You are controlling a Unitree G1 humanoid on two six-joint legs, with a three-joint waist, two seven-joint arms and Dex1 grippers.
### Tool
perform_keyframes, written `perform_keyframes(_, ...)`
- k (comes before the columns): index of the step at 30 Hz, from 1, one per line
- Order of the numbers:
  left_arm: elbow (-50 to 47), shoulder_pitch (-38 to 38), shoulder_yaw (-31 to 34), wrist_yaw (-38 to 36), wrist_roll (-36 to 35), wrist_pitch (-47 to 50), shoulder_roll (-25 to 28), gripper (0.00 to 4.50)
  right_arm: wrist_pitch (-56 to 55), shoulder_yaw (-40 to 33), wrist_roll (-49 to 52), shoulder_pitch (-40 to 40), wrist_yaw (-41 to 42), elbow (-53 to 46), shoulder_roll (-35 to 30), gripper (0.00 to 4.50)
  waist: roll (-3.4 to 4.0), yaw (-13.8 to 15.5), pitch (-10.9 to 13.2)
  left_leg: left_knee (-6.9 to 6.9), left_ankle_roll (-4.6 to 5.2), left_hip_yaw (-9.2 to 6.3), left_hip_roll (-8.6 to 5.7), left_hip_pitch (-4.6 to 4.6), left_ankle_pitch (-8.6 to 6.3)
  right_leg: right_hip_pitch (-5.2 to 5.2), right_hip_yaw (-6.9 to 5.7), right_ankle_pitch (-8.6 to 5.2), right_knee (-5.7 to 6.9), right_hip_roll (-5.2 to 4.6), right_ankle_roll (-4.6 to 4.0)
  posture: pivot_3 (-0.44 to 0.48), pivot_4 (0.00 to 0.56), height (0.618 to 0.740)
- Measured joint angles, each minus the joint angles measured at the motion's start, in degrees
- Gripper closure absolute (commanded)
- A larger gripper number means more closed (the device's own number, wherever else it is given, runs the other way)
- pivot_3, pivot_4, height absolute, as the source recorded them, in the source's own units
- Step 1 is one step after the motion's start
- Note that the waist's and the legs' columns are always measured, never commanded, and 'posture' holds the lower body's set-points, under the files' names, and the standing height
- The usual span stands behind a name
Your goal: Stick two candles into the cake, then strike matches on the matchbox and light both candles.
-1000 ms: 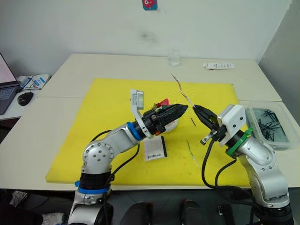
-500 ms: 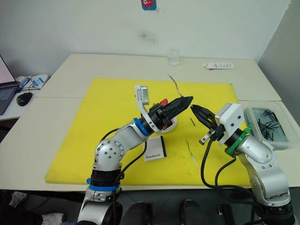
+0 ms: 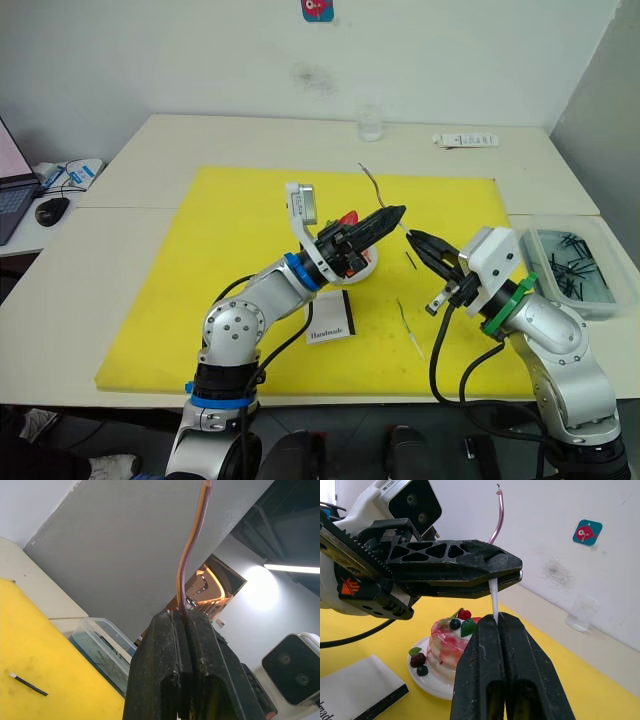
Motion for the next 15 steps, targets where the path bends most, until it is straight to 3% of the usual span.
perform_keyframes(1,0.0,0.0,0.0,0.0,0.0,-0.1,0.0,4.47,0.0,0.0,0.0,0.0,0.0,0.0,0.0,4.5,0.0,0.0,0.0,0.0,0.0,0.0,0.0,0.0,0.0,0.0,0.0,0.0,0.0,0.0,0.0,0.0,0.15,0.74)
perform_keyframes(4,0.0,0.0,-0.1,0.0,0.1,-0.1,0.0,4.5,0.1,0.0,0.0,0.0,0.0,0.0,0.0,3.93,0.0,0.0,0.0,0.0,0.0,0.0,0.0,-0.01,0.0,0.0,0.0,0.0,0.0,0.0,0.0,0.0,0.15,0.74)
perform_keyframes(9,0.1,-1.9,0.8,-0.1,0.1,-0.1,2.7,4.5,0.5,-0.7,0.0,0.4,-0.1,0.0,-0.3,2.21,0.0,0.0,0.0,0.0,0.0,0.0,0.0,0.0,0.0,-0.02,-0.01,0.0,0.02,0.02,0.0,0.0,0.15,0.74)
perform_keyframes(15,0.6,-7.2,6.3,-1.3,-0.1,1.2,13.3,4.5,8.9,0.1,3.1,-4.1,-0.8,-0.1,-1.2,0.03,-0.01,-0.3,0.0,-0.03,0.0,-0.01,0.12,0.04,0.0,-0.07,0.0,0.06,0.06,0.23,-0.13,0.0,0.15,0.74)
